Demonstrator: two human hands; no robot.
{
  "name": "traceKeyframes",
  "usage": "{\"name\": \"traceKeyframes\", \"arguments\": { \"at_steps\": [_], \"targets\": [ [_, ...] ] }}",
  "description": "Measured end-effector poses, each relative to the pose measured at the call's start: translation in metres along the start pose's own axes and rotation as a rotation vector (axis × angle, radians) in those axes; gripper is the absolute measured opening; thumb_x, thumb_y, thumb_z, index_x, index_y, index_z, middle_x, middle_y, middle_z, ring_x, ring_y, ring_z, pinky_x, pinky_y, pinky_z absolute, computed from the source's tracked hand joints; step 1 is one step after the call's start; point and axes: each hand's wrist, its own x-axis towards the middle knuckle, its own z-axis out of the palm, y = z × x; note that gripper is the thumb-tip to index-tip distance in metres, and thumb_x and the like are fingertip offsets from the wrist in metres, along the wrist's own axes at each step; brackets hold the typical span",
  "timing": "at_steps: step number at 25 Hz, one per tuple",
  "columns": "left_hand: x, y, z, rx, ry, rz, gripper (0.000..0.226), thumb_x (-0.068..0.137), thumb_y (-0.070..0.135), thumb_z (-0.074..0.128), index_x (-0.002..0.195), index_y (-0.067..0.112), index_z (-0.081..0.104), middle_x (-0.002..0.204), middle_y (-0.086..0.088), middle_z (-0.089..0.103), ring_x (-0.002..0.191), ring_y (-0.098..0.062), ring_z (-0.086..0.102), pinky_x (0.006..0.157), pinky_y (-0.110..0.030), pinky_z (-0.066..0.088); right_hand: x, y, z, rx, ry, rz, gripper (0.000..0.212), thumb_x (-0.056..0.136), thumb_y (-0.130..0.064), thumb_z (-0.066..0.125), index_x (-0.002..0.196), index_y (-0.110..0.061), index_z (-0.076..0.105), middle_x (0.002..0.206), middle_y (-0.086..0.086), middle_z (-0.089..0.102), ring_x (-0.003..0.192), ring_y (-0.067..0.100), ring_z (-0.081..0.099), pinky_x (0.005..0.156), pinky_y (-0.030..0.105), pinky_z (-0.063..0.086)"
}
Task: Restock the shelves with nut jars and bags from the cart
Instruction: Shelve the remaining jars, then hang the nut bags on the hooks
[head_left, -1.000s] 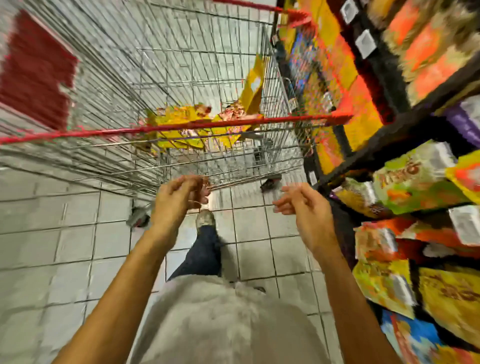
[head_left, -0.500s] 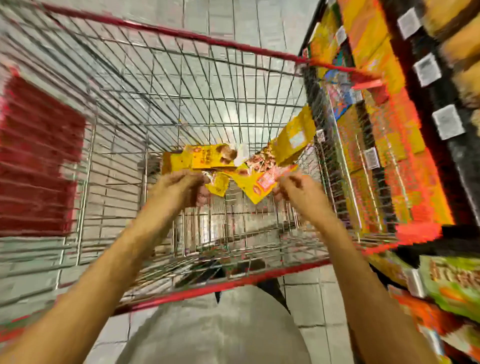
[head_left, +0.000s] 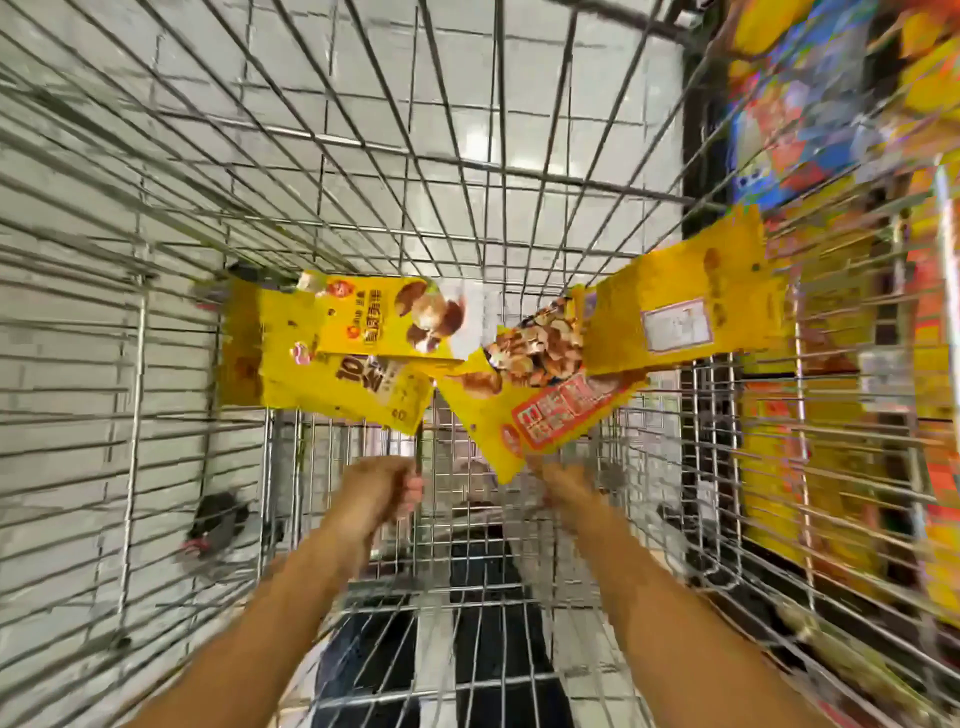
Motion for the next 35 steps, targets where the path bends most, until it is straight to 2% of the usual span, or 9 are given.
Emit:
{"name": "traceKeyframes", "arguments": {
  "at_steps": [4,11,14,19,21,23,27,31,35],
  "targets": [
    [0.041,-0.030,0.011,-0.060,0.014,-0.046,0.021,0.096,0.017,0.048,0.083,0.008,0.061,0.071,-0.007,0.063,0.067,-0.019,0.055,0.074,-0.034,0.047,0.039,0.022,0.012,0.269,0.051,0.015,0.020,0.092,-0.023,0.057,0.105,-0.008,0.058,0.046,-0.010,0.059,0.044,0.008,0.054,0.040,0.016,0.039],
    [0.025,-0.008,0.015,-0.289,0.045,0.163,0.039,0.076,0.040,0.070,0.106,0.017,0.060,0.085,0.010,0.073,0.071,-0.003,0.067,0.058,-0.019,0.051,-0.010,0.018,0.098,0.700,-0.390,0.187,0.052,0.072,-0.038,0.069,0.117,-0.016,0.056,0.102,0.001,0.070,0.069,0.007,0.062,0.052,0.015,0.047],
    [-0.004,0.033,0.003,0.159,0.310,0.413,0.018,0.087,0.029,0.066,0.075,0.016,0.059,0.071,0.000,0.073,0.055,-0.012,0.060,0.050,-0.025,0.039,-0.043,0.019,0.123,0.409,-0.494,0.230,0.016,0.092,-0.033,0.054,0.085,-0.019,0.059,0.060,-0.008,0.068,0.048,0.002,0.060,0.047,0.016,0.043],
    [-0.055,0.075,-0.028,1.535,0.176,0.824,0.033,0.094,0.027,0.052,0.126,0.032,0.056,0.106,-0.007,0.068,0.096,-0.027,0.064,0.066,-0.030,0.043,-0.061,-0.017,0.072,-0.634,-0.259,-0.352,0.024,0.093,-0.024,0.054,0.111,-0.010,0.060,0.114,0.013,0.064,0.092,0.022,0.065,0.081,0.031,0.052],
    [-0.070,0.072,-0.035,1.702,0.120,0.906,0.038,0.093,0.022,0.052,0.128,0.035,0.048,0.100,-0.001,0.067,0.092,-0.022,0.065,0.060,-0.027,0.038,-0.067,-0.035,0.044,-1.028,-0.019,-0.599,0.028,0.090,-0.032,0.057,0.114,-0.016,0.055,0.104,0.003,0.059,0.093,0.022,0.058,0.067,0.022,0.041],
    [-0.074,0.068,-0.047,1.661,0.116,0.802,0.035,0.093,0.026,0.052,0.127,0.036,0.048,0.101,-0.001,0.068,0.094,-0.022,0.065,0.062,-0.028,0.039,-0.072,-0.040,0.029,-1.023,0.047,-0.606,0.054,0.078,-0.055,0.064,0.119,-0.023,0.045,0.100,-0.006,0.048,0.091,0.016,0.054,0.060,0.022,0.036],
    [-0.071,0.059,-0.072,1.503,0.067,0.874,0.036,0.097,0.032,0.048,0.129,0.048,0.048,0.125,0.015,0.062,0.107,-0.014,0.062,0.079,-0.026,0.048,-0.083,-0.051,0.035,-0.616,-0.213,-0.831,0.096,0.060,-0.046,0.076,0.139,-0.030,0.023,0.140,-0.011,0.030,0.130,-0.012,0.025,0.104,0.008,0.027],
    [-0.058,0.058,-0.084,1.083,-0.047,0.839,0.027,0.089,0.036,0.057,0.115,0.037,0.066,0.107,0.011,0.071,0.092,-0.009,0.067,0.075,-0.018,0.046,-0.082,-0.061,0.060,-0.530,-0.463,-0.815,0.046,0.078,-0.006,0.070,0.118,-0.025,0.056,0.117,-0.004,0.059,0.106,-0.007,0.055,0.092,0.008,0.042],
    [-0.026,0.077,-0.108,0.287,-0.289,0.595,0.019,0.079,0.037,0.060,0.092,0.029,0.071,0.086,0.015,0.074,0.081,0.004,0.067,0.066,-0.011,0.051,-0.075,-0.070,0.067,-0.213,-0.356,-0.591,0.016,0.080,-0.017,0.061,0.094,-0.023,0.068,0.094,-0.002,0.069,0.081,0.004,0.068,0.080,0.027,0.056]
  ]
}}
